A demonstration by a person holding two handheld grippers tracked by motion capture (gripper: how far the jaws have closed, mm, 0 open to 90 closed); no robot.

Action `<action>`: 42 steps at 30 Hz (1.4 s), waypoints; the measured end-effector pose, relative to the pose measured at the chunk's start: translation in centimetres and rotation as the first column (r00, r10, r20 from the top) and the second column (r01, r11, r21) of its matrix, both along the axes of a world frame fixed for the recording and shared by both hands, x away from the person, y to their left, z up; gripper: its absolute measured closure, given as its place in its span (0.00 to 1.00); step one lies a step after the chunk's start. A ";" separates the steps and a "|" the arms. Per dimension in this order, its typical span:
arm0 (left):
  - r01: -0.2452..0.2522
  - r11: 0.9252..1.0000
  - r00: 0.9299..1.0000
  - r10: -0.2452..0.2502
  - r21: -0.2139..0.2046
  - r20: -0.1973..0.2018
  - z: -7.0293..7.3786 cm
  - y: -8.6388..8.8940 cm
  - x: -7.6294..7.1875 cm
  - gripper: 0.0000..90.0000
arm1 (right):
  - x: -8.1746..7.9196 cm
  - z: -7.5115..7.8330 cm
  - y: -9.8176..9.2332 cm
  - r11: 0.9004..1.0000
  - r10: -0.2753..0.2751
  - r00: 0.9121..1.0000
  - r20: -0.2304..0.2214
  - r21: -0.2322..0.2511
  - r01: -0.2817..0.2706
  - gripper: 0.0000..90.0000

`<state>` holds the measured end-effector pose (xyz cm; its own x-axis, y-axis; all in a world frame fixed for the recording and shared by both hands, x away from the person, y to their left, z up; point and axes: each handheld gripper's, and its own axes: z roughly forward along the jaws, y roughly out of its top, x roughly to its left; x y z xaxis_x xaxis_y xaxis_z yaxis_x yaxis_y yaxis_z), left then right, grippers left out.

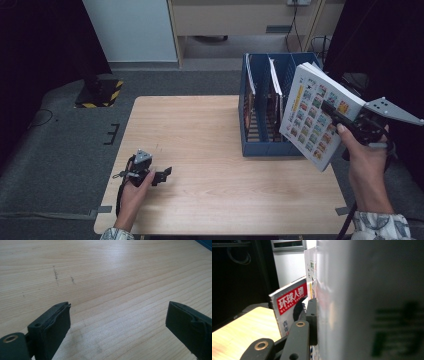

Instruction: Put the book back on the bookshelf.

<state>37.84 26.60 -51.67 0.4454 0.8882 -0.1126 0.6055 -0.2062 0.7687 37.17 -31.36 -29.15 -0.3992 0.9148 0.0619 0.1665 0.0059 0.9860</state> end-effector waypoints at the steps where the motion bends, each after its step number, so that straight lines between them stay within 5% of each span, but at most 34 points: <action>1: 0.000 1.000 1.000 0.000 0.000 0.000 0.0 0.0 0.0 0.06 | 0.0 0.0 0.0 1.000 0.000 1.000 0.000 0.000 0.000 0.82; 25: -0.001 1.000 1.000 0.001 0.003 -0.003 0.0 0.1 -0.1 0.06 | 4.9 -0.3 -1.0 0.985 -0.166 0.986 -0.018 -0.037 0.166 0.82; 42: -0.002 1.000 1.000 0.002 -0.005 -0.001 0.0 0.0 -0.1 0.06 | 8.0 -2.1 -1.1 0.977 -0.214 0.976 -0.049 -0.025 0.213 0.82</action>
<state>37.76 26.60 -51.69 0.4437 0.8884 -0.1179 0.6067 -0.2009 0.7691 45.21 -32.41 -31.21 -0.1914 0.9798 0.0583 0.2158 -0.0159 0.9763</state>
